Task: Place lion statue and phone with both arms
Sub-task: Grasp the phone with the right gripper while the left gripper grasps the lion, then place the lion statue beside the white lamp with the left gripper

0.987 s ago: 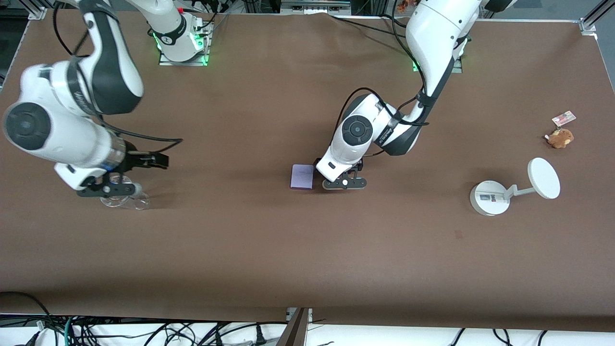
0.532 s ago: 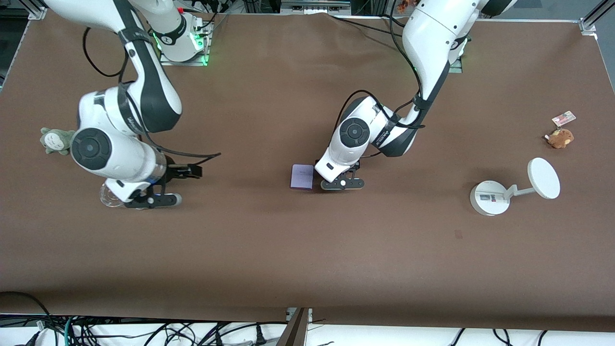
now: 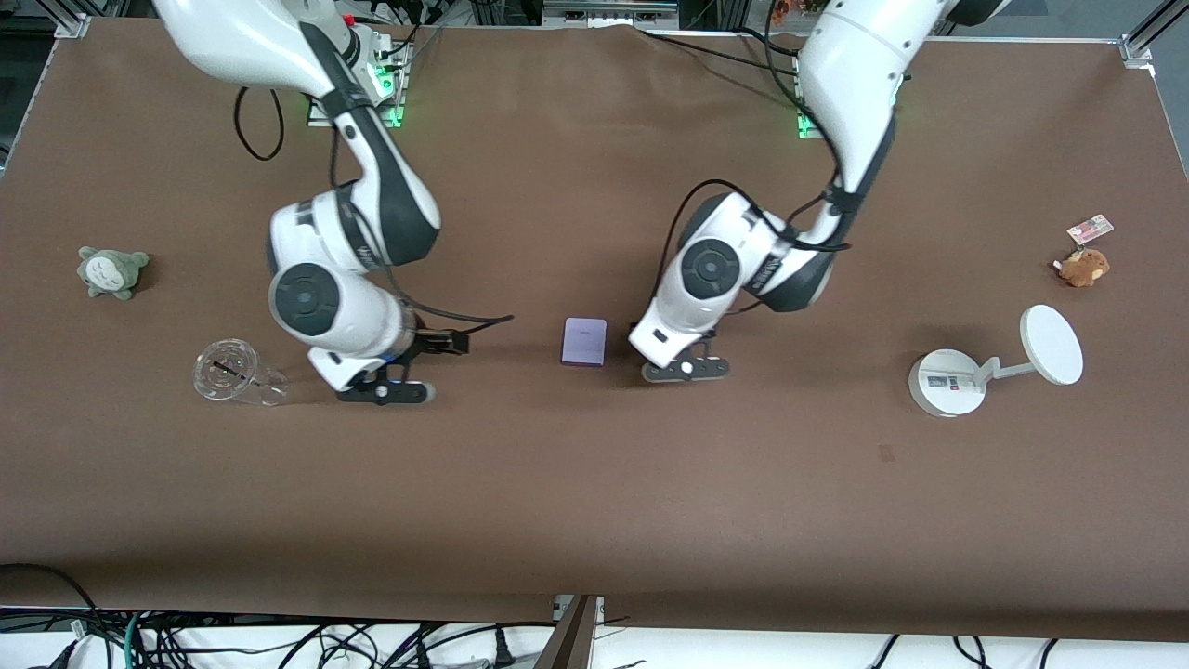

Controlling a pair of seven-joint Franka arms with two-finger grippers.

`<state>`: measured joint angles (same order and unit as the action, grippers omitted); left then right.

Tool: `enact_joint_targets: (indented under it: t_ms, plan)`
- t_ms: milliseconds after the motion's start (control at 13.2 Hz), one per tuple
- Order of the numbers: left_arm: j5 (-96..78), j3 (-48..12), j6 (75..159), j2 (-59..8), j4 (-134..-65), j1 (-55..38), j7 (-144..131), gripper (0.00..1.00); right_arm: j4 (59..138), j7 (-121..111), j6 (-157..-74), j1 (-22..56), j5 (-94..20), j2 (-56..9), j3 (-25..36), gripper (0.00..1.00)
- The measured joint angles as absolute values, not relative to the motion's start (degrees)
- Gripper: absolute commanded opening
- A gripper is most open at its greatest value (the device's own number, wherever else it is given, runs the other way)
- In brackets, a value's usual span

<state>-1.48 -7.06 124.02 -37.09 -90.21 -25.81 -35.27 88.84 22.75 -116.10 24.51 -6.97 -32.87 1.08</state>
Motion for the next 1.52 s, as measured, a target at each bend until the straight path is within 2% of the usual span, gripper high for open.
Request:
enact_joint_targets:
  t_ms: [228,532,835,1215,1291,1367,1443,1519]
  plan:
    - [-1.4,-6.7,112.2,-30.6,-89.7,-18.1,-26.5,0.0,88.8,30.6,-121.4,28.8,-7.0,-36.1,1.0,1.0]
    - [0.7,-6.3,106.8,-28.2,-90.5,-5.2,-12.8,0.01,87.9,41.5,-129.7,35.2,-7.0,-40.8,1.0,1.0]
    - [5.4,-6.4,108.3,-28.4,-94.2,0.7,-8.4,0.02,84.3,46.0,-132.4,40.3,-7.0,-44.6,1.0,1.0]
    - [6.0,-6.4,123.3,-28.8,-104.6,3.1,-5.3,0.07,82.0,46.5,-132.6,43.1,-6.6,-47.4,1.1,1.0]
    - [7.4,-6.4,126.1,-29.0,-106.4,3.3,-5.3,0.14,82.0,46.5,-132.7,43.2,-5.9,-47.8,1.1,1.0]
    - [9.0,-6.4,127.7,-29.2,-107.6,3.6,-5.3,0.25,82.0,46.5,-132.8,43.4,-5.2,-48.0,1.1,1.0]
    - [9.7,-6.4,128.7,-29.3,-108.3,4.0,-5.3,0.56,81.9,46.5,-132.9,43.6,-4.8,-48.3,1.1,1.0]
    - [10.1,-6.4,129.1,-29.3,-108.5,4.3,-5.3,1.0,81.9,46.5,-132.9,43.8,-4.7,-48.6,1.1,1.0]
